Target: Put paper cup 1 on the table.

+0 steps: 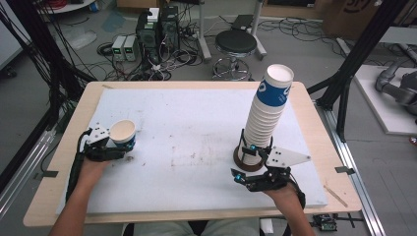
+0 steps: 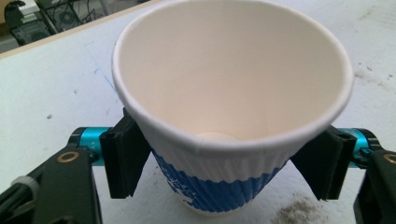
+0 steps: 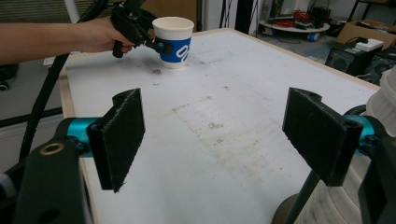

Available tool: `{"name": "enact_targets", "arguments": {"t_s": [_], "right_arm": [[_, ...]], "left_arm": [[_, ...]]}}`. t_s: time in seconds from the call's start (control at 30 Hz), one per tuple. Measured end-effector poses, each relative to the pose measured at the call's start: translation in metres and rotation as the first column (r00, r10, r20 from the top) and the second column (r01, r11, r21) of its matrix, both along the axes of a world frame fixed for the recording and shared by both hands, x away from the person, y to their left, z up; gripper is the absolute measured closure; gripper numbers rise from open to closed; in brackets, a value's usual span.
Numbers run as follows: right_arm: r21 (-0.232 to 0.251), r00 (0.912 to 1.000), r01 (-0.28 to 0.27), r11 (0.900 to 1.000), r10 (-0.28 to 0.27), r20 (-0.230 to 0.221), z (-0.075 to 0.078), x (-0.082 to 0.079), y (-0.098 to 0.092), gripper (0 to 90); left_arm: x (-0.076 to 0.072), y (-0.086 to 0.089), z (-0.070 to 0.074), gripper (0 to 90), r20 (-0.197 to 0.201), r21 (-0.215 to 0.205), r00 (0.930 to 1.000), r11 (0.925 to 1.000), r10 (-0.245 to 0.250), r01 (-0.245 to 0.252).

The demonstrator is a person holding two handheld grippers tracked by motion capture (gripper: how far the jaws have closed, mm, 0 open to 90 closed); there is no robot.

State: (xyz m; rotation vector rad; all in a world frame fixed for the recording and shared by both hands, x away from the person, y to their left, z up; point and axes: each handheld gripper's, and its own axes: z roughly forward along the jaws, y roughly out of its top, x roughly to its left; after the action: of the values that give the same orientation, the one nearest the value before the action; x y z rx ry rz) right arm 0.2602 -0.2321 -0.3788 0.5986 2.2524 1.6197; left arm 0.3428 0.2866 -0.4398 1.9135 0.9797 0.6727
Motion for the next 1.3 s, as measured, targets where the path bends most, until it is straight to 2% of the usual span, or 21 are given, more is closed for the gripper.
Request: {"name": "enact_targets", "arguments": {"t_s": [0.1, 0.2, 0.3, 0.4, 0.53, 0.67, 0.97, 1.1, 1.17, 1.27, 1.3], "right_arm": [[-0.002, 1.0000, 0.000, 1.000, 0.000, 0.009, 0.000, 0.001, 0.000, 21.5], [0.002, 1.0000, 0.000, 1.000, 0.000, 0.002, 0.000, 0.001, -0.001, 21.5], [0.007, 1.0000, -0.001, 1.000, 0.001, -0.005, 0.000, 0.001, -0.002, 21.5], [0.007, 1.0000, -0.002, 1.000, 0.002, -0.005, 0.000, 0.001, -0.002, 21.5], [0.008, 1.0000, -0.002, 1.000, 0.002, -0.005, 0.000, 0.000, -0.003, 21.5], [0.003, 1.0000, -0.004, 1.000, 0.004, -0.008, 0.000, 0.000, -0.004, 21.5], [0.000, 0.9999, -0.010, 1.000, 0.010, -0.011, 0.000, 0.000, -0.003, 21.5], [-0.005, 0.9999, -0.010, 1.000, 0.010, -0.011, 0.000, 0.001, -0.004, 21.5], [-0.003, 0.9999, -0.006, 1.000, 0.006, -0.012, 0.000, 0.001, -0.004, 21.5], [-0.003, 0.9999, -0.007, 1.000, 0.007, -0.013, 0.001, 0.001, -0.006, 21.5], [-0.004, 0.9999, -0.008, 1.000, 0.008, -0.010, 0.002, 0.001, -0.007, 21.6]], "left_arm": [[-0.002, 0.001, 0.001, 24.7, -0.017, 0.009, 0.9998, 0.9999, 0.011, -0.011], [-0.003, -0.001, 0.002, 23.0, -0.019, 0.021, 0.9997, 0.9996, 0.018, -0.017], [-0.004, -0.002, 0.002, 16.3, -0.025, 0.000, 0.9995, 0.9999, 0.017, -0.017], [-0.006, -0.002, 0.005, 16.3, -0.022, -0.016, 0.9997, 0.9998, 0.011, -0.012], [-0.013, 0.002, 0.012, 16.0, 0.008, -0.032, 0.9999, 0.9994, 0.012, -0.012], [-0.020, 0.010, 0.020, 14.1, 0.036, -0.074, 0.9992, 0.9971, 0.015, -0.013], [-0.028, 0.027, 0.041, 13.7, 0.116, -0.129, 0.9914, 0.9905, 0.061, -0.045], [-0.032, 0.032, 0.048, 13.7, 0.130, -0.215, 0.9903, 0.9764, 0.050, -0.021], [-0.032, 0.032, 0.051, 13.7, 0.132, -0.275, 0.9906, 0.9613, 0.033, 0.004], [-0.033, 0.029, 0.057, 13.7, 0.148, -0.335, 0.9890, 0.9410, 0.004, 0.046], [-0.034, 0.027, 0.059, 13.7, 0.153, -0.356, 0.9881, 0.9322, -0.009, 0.064]]}}
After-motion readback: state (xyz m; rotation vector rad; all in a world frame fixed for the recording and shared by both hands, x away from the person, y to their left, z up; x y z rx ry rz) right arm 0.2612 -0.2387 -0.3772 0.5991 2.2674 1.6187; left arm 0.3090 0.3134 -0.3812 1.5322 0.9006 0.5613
